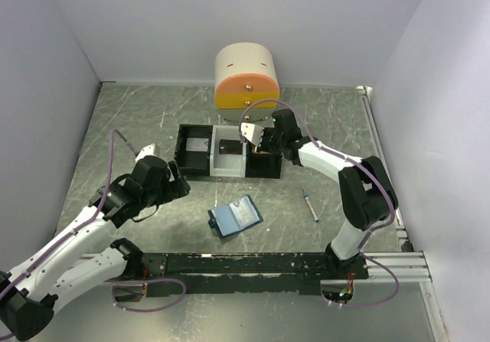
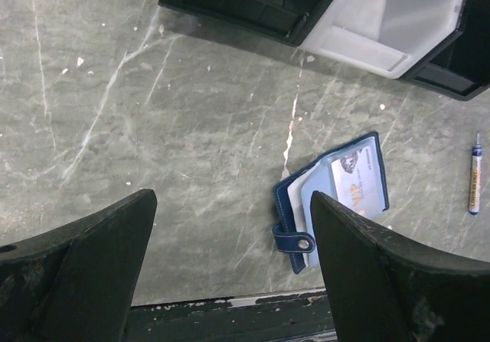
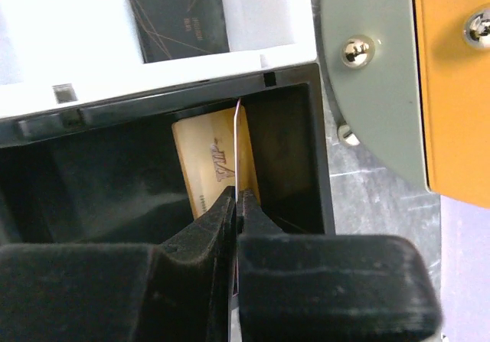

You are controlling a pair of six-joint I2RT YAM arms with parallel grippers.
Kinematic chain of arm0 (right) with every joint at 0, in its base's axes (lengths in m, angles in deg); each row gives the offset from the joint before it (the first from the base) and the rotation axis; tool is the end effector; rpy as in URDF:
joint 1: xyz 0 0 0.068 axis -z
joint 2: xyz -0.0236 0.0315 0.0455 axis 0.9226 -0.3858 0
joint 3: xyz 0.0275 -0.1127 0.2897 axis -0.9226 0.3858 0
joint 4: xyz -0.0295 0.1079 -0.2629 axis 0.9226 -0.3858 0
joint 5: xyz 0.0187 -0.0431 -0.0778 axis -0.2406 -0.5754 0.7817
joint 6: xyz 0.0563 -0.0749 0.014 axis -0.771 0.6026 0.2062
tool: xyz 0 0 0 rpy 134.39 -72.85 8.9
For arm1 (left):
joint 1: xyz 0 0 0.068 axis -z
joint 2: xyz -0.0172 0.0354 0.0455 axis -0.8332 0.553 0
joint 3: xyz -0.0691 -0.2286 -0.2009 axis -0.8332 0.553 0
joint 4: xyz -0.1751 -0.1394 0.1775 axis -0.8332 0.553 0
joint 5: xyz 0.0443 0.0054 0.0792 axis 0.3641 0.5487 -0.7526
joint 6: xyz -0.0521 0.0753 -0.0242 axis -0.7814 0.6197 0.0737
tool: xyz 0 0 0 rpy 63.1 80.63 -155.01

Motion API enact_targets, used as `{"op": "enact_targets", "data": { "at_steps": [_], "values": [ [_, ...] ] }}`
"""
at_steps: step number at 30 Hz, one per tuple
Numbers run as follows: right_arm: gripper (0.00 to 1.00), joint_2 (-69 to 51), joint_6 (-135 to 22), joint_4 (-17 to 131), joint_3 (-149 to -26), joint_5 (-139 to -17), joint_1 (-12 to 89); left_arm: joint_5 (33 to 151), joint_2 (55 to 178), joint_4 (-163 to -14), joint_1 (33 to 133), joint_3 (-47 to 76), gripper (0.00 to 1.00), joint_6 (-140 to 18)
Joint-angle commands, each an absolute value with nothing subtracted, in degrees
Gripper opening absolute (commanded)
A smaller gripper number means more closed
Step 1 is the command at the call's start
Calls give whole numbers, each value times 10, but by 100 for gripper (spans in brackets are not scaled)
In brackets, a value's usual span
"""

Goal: Take the credit cards out of the card holder

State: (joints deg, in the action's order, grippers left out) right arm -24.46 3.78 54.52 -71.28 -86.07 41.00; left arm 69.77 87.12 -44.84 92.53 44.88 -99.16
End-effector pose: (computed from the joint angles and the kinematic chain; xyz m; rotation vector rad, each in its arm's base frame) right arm 0.3725 0.2095 0.1995 -1.5383 1.6296 0.0517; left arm 0.1666 -0.0963 0.2583 -0.4000 2.3552 -0.4457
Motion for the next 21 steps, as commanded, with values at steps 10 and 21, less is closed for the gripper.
{"op": "enact_targets", "data": {
  "at_steps": [10,21],
  "values": [
    [0,-307,115,577,-745,-798,403,695,887,-436,921,437,93,-989],
    [0,-347,106,635,-740,-762,395,689,882,-414,921,437,93,-996]
  ]
}}
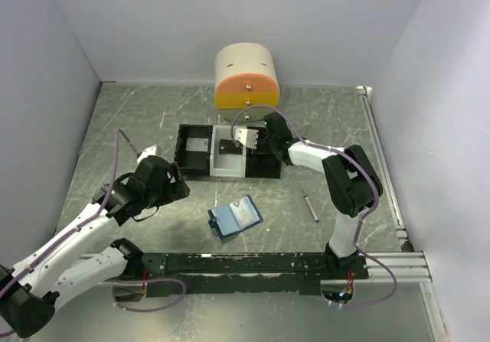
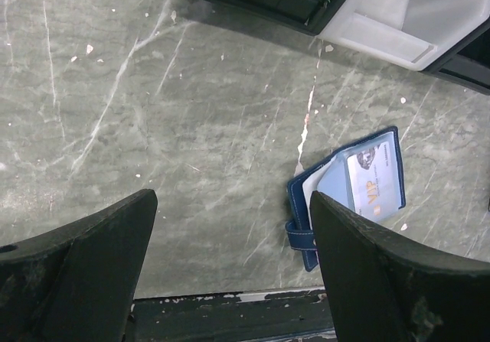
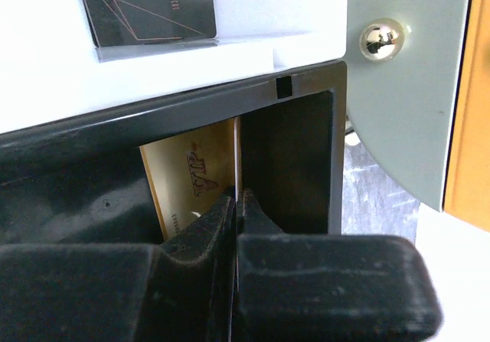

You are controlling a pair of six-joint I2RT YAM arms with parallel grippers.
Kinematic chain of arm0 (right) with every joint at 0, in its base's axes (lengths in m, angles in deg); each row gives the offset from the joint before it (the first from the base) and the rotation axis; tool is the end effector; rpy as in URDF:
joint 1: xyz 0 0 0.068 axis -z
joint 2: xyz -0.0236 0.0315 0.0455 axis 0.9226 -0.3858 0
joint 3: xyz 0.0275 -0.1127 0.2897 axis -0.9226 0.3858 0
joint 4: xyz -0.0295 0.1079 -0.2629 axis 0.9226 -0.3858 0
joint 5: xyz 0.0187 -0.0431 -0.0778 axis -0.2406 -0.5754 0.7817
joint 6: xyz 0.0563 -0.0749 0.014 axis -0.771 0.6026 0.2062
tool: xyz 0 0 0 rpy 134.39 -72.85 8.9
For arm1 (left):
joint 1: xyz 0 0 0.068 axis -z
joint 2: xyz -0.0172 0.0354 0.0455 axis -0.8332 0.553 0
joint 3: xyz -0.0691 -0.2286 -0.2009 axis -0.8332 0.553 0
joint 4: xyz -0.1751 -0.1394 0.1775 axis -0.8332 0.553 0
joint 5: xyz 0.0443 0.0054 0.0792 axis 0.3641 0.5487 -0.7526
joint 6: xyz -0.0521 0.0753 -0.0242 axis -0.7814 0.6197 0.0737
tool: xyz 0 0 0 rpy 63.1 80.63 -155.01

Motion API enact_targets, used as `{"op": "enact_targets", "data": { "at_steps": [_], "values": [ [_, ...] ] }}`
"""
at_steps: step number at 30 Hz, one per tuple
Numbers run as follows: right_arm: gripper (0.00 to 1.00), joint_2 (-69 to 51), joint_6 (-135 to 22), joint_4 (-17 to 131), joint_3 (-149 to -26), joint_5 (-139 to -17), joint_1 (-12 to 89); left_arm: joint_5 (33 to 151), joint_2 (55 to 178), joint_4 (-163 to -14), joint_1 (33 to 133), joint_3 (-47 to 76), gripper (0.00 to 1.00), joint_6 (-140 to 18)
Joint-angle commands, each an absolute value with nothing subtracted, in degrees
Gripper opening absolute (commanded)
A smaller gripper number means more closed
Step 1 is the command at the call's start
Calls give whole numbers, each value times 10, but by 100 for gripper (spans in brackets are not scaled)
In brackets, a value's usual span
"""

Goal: Take the credit cards out of the card holder

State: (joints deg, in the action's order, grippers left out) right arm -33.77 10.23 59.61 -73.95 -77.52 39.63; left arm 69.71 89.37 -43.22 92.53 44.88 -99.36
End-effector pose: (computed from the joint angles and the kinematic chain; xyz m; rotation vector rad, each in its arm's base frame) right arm 0.4019 0.2223 0.1566 -1.6289 1.6177 -0.1521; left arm 0.1685 -0.0976 0.2486 -0.4028 2.4119 -0.3924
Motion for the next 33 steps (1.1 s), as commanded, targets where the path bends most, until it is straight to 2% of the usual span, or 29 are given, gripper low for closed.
{"op": "enact_targets", "data": {
  "at_steps": [1,19,24,33],
  "values": [
    [1,-347,107,643,-737,-762,395,688,877,-412,921,438,93,-998],
    [5,-367,140,648,-722,-756,396,683,870,-408,921,444,93,-1005],
    [13,-366,147,634,-724,-770,396,681,874,-406,921,438,93,-1001],
    [20,-363,150,606,-721,-771,397,689,869,-414,921,440,93,-1002]
  ]
}}
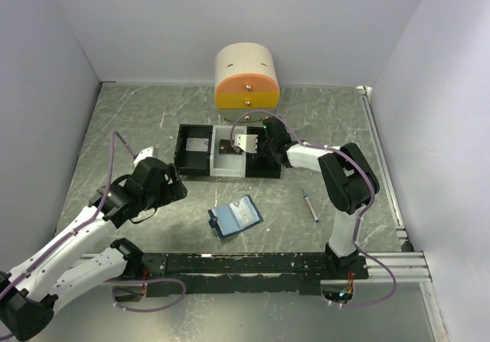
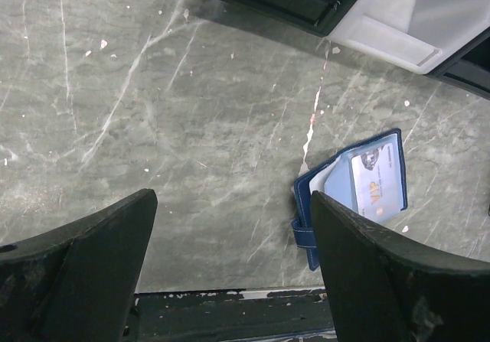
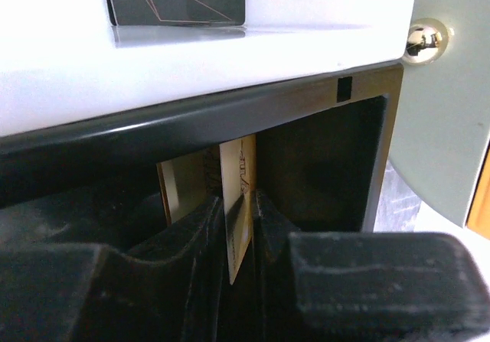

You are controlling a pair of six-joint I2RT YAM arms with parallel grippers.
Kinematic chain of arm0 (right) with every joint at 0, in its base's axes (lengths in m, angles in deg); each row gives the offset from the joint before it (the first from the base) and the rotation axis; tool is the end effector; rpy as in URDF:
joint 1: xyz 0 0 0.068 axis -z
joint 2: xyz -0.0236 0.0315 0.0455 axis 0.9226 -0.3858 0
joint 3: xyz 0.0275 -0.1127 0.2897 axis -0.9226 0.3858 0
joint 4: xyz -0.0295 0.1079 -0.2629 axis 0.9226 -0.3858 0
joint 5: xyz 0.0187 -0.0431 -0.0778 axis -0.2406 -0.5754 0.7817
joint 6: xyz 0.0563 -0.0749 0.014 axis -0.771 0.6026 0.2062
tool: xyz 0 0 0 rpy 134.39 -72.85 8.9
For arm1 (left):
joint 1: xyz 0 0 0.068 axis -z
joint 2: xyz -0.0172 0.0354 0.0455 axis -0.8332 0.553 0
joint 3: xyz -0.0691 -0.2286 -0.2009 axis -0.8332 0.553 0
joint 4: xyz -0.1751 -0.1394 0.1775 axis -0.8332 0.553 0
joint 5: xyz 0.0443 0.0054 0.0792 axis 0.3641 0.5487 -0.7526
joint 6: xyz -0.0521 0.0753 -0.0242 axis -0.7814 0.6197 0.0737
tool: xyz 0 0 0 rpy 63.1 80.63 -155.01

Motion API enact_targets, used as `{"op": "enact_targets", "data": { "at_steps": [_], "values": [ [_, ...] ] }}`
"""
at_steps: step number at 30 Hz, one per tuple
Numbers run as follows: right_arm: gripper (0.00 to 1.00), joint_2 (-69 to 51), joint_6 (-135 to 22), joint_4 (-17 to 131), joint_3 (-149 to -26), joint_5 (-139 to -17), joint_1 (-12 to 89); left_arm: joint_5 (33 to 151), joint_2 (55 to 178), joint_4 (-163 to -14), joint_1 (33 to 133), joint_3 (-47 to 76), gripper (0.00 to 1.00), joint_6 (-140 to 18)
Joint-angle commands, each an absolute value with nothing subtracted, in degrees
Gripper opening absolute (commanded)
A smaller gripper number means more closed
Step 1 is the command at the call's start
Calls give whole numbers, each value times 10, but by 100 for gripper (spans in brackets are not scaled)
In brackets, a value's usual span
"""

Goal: Take the credit cards out of the card holder

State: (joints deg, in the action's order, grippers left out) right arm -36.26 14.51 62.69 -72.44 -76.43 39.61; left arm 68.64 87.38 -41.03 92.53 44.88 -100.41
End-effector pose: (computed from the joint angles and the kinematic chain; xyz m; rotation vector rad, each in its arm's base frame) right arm 0.4030 0.2213 0.1345 -1.6971 1.5785 -0.2062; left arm 0.1616 -0.0907 0.2509 -0.4318 2.4020 -0.3793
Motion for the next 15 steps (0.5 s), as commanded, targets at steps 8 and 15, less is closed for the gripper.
{"op": "enact_targets", "data": {
  "at_steps": [8,15],
  "values": [
    [35,-360,133,602,-716,-758,396,694,876,-412,921,438,92,-993],
    [36,-366,131,602,-717,-748,398,701,869,-416,921,447,92,-997]
  ]
}}
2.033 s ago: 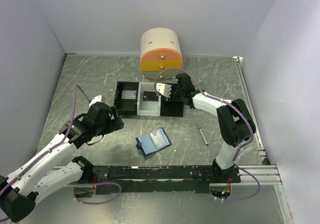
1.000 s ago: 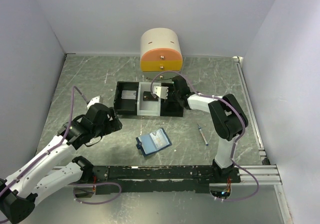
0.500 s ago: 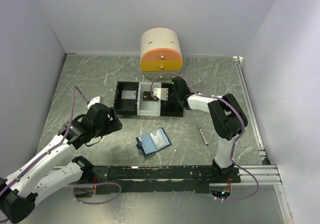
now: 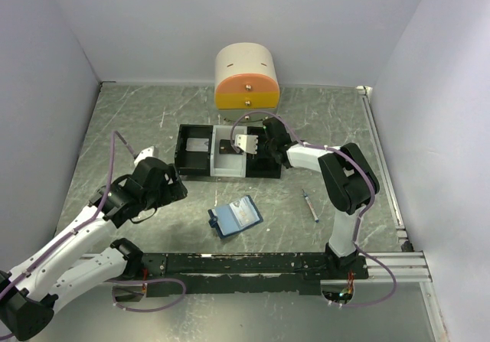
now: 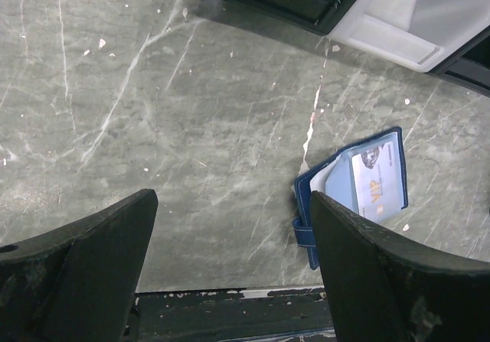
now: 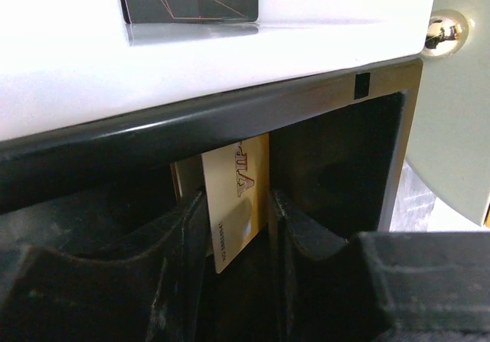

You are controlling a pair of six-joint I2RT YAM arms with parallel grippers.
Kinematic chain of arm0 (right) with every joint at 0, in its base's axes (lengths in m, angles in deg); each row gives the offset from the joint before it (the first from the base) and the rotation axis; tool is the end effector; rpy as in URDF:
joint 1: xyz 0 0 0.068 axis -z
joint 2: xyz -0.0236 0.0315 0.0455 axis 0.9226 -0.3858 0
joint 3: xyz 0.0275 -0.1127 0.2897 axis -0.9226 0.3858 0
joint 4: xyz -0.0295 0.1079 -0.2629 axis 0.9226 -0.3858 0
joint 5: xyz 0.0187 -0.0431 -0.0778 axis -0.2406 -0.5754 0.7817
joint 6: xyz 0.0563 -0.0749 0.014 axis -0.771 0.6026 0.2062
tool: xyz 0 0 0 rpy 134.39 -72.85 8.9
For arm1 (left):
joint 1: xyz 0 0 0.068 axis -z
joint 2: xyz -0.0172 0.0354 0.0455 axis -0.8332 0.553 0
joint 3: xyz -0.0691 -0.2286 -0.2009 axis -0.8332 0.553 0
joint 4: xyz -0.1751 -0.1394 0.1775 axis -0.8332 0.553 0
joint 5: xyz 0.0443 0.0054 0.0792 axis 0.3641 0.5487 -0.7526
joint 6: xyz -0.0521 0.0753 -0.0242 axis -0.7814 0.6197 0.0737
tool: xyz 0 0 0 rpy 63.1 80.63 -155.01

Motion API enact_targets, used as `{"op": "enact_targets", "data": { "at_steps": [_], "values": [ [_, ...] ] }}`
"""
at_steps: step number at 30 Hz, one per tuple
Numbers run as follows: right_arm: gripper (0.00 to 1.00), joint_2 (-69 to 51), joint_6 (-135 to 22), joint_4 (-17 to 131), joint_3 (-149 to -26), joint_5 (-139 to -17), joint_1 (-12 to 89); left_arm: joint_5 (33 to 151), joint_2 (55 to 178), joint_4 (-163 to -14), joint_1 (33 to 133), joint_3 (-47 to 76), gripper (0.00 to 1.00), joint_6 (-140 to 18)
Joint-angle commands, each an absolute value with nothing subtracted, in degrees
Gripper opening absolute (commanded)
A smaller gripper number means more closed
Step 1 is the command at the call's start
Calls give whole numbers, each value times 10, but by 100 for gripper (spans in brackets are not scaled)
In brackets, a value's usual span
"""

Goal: Take the credit cards out of the card holder

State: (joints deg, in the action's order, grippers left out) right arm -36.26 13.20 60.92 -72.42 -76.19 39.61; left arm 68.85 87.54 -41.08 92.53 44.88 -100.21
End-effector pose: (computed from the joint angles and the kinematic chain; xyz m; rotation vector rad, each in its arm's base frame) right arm 0.4001 0.2193 0.1308 -1.6979 1.6217 -0.1889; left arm 0.1619 -0.0912 0.2504 -0.4262 2.4062 -0.3797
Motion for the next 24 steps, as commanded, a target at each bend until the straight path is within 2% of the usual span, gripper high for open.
{"op": "enact_targets", "data": {
  "at_steps": [1,7,11,19,24],
  "values": [
    [36,-365,133,603,-716,-747,397,701,869,-415,921,448,92,-998],
    [38,-348,132,621,-702,-765,396,701,866,-411,921,451,92,-1001],
    [45,-354,128,605,-710,-760,396,707,866,-413,921,452,92,-1001],
    [47,-361,117,614,-706,-741,396,705,865,-409,921,454,92,-1003],
    [49,-357,111,610,-703,-769,396,703,861,-403,921,456,91,-1009]
  ]
}}
